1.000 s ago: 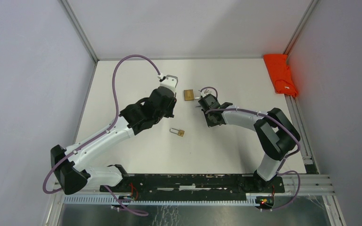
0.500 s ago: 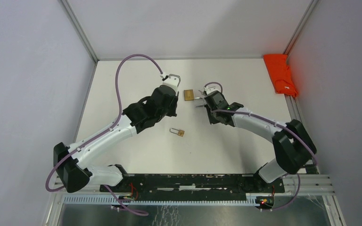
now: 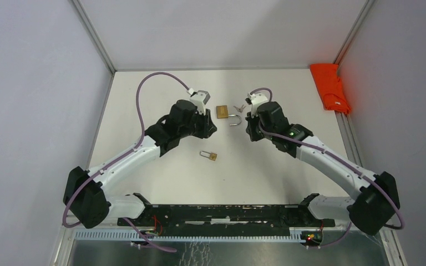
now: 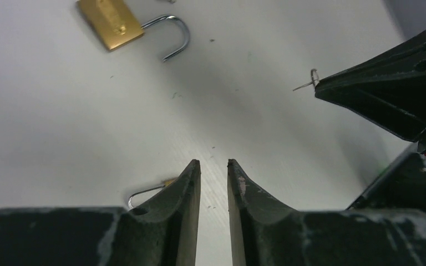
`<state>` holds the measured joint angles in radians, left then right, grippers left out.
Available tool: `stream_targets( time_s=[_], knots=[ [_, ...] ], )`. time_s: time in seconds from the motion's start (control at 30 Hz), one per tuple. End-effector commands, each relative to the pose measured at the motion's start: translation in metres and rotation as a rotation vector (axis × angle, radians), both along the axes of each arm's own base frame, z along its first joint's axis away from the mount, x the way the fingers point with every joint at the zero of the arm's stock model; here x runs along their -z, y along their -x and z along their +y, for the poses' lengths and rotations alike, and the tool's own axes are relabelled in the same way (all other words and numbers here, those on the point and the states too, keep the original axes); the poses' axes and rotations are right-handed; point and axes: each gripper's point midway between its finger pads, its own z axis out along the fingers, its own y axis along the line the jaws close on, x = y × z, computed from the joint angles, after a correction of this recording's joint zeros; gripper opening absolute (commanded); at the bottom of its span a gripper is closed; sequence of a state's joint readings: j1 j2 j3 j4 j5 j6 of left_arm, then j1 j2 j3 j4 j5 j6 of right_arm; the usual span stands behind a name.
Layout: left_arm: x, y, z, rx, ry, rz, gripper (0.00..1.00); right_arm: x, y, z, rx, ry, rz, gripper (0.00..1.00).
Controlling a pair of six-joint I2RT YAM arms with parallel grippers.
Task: Unlock with the key
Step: Pick up the key from the center of the board.
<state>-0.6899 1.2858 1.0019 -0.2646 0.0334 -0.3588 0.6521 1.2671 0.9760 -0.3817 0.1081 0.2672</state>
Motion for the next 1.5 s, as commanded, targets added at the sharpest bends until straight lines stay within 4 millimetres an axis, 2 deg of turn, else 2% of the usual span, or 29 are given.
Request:
stream_targets(
  time_s=[0.0,0.33,0.43,0.7,0.9,1.1,1.27,1.47],
  knots=[
    [-0.058,0.013,-0.031,0.172,0.243,-0.095,0.31,-0.059,0.009,0.023,-0.144,-0.14,-0.104,0.0],
    [-0.089,0.034,-0.045,0.327,0.342,-0.159,0.34,-0.125,0.048,0.047,-0.433,-0.301,-0.263,0.0],
    [-0.095,0.035,-0.047,0.355,0.346,-0.182,0.34,-0.14,0.064,0.051,-0.532,-0.327,-0.313,0.0],
    [-0.115,0.059,-0.055,0.542,0.373,-0.21,0.34,-0.176,0.106,0.05,-0.758,-0.366,-0.467,0.0],
    [-0.126,0.101,-0.059,0.783,0.453,-0.202,0.34,-0.184,0.146,0.052,-0.963,-0.408,-0.495,0.0],
    [-0.143,0.136,-0.049,0.934,0.503,-0.264,0.35,-0.203,0.183,0.047,-1.125,-0.468,-0.567,0.0],
    [-0.157,0.162,-0.038,1.026,0.545,-0.342,0.35,-0.212,0.204,0.043,-1.222,-0.501,-0.592,0.0],
    [-0.165,0.182,-0.033,1.127,0.589,-0.341,0.35,-0.219,0.221,0.045,-1.324,-0.583,-0.609,0.0]
  ],
)
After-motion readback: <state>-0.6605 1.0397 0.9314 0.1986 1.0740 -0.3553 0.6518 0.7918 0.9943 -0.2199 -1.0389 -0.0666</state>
